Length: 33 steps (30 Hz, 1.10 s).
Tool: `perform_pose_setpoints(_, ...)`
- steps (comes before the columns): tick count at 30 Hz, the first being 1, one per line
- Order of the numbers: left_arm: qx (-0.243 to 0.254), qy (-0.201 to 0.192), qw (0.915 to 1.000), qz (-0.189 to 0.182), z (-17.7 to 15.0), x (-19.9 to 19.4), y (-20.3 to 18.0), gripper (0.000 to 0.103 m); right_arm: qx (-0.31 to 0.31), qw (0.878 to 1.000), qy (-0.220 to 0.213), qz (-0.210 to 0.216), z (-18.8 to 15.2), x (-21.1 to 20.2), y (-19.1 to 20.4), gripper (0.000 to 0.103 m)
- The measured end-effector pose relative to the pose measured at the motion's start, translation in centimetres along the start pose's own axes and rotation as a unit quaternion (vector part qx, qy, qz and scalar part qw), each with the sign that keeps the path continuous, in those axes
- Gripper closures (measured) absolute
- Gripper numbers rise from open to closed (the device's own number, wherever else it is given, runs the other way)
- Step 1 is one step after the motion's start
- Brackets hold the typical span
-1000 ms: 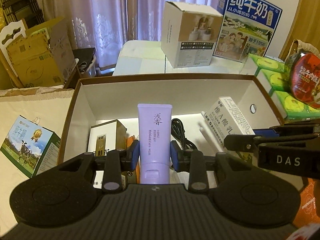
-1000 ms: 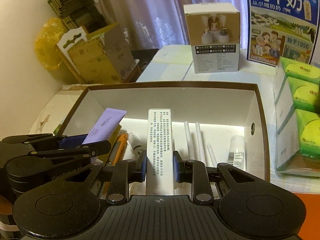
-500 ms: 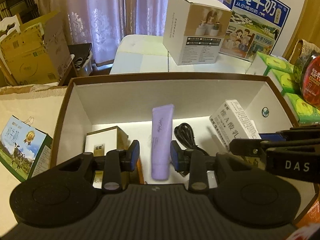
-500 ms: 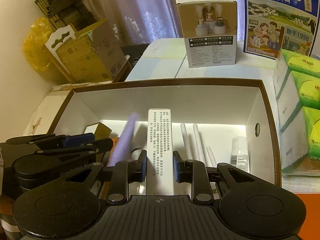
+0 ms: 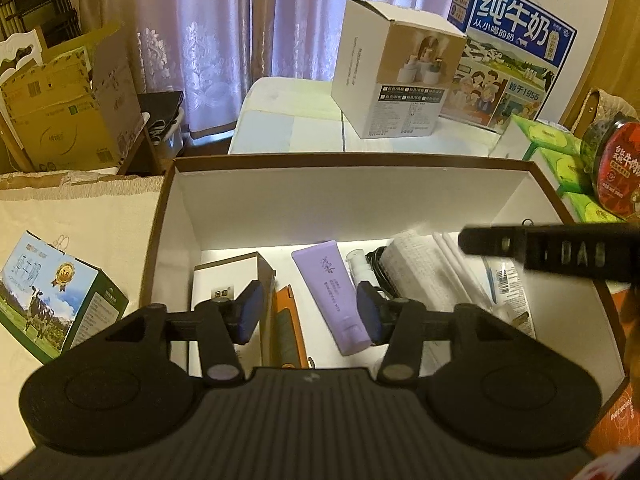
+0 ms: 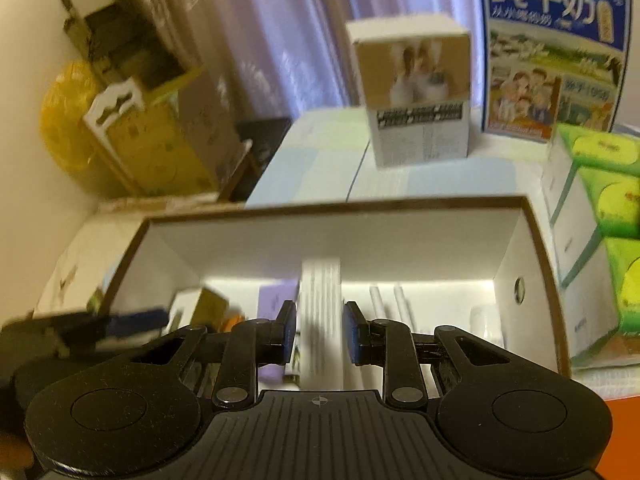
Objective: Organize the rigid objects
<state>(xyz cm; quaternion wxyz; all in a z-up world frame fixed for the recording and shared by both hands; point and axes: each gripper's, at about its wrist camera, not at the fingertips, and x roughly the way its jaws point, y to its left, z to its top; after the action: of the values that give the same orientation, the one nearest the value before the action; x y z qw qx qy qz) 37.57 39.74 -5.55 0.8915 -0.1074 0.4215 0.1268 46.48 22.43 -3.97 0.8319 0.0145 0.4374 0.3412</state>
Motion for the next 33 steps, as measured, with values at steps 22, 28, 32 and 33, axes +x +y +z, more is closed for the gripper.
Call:
perform_pose_setpoints(22, 0.003, -0.056, 0.9983, -0.017, -2.8, -6.9, -1.8, 0.03, -0.025, 0.999, 0.007, -0.025, -4.6, -5.7, -0.3, 0.046)
perform_pose_setpoints(28, 0.012, -0.077, 0.9969, -0.009, -4.5, -9.9, -3.6, 0.027, -0.019, 1.0, -0.003, -0.022, -6.2, -8.6, -1.3, 0.046)
perform_pose_setpoints(32, 0.013, -0.088, 0.996, -0.006, -6.1, -12.1, -5.2, 0.024, -0.019, 1.0, -0.01, -0.015, -7.9, -11.2, -1.9, 0.046)
perform_pose_setpoints(33, 0.012, -0.09, 0.9958, -0.007, -6.5, -12.6, -5.6, 0.024, -0.024, 1.0, -0.013, -0.016, -8.3, -11.8, -2.0, 0.046)
